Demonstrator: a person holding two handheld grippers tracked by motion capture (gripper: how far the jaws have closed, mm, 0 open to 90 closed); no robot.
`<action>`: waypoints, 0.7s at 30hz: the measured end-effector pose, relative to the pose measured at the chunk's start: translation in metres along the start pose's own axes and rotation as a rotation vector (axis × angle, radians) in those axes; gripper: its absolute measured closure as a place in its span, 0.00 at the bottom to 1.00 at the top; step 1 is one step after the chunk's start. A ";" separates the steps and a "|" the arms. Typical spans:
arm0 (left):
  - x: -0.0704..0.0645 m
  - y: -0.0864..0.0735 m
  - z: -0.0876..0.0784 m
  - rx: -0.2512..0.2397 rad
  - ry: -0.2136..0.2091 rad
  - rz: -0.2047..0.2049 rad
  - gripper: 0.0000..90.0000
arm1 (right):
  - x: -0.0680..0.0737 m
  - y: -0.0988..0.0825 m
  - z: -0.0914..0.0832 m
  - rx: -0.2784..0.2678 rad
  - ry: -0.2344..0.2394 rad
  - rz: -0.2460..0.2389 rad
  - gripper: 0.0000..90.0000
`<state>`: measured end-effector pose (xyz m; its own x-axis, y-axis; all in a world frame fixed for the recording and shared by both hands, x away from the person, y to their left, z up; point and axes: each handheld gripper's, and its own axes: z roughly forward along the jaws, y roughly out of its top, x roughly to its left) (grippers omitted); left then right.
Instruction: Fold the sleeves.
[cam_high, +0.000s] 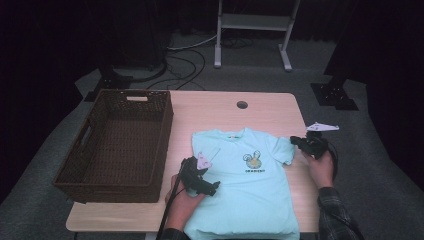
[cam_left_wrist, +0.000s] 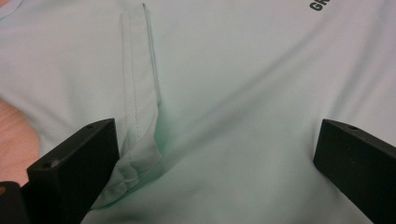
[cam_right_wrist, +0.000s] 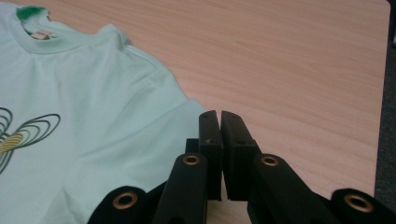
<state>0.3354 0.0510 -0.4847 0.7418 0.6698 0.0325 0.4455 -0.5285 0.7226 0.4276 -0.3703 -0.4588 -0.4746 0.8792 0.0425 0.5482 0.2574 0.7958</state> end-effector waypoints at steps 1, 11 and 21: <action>0.000 0.000 0.000 0.000 0.000 0.000 0.00 | 0.002 0.001 -0.002 -0.004 -0.002 -0.004 0.97; 0.000 0.000 0.000 0.000 0.000 0.000 0.00 | 0.033 0.012 -0.008 -0.011 0.022 -0.091 0.97; 0.000 0.000 0.000 0.000 0.000 0.000 0.00 | 0.058 0.021 0.001 -0.016 0.087 -0.144 0.97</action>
<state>0.3354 0.0510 -0.4848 0.7418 0.6699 0.0323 0.4456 -0.5283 0.7227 0.4118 -0.3134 -0.4401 -0.6058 0.7954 -0.0209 0.4592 0.3709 0.8072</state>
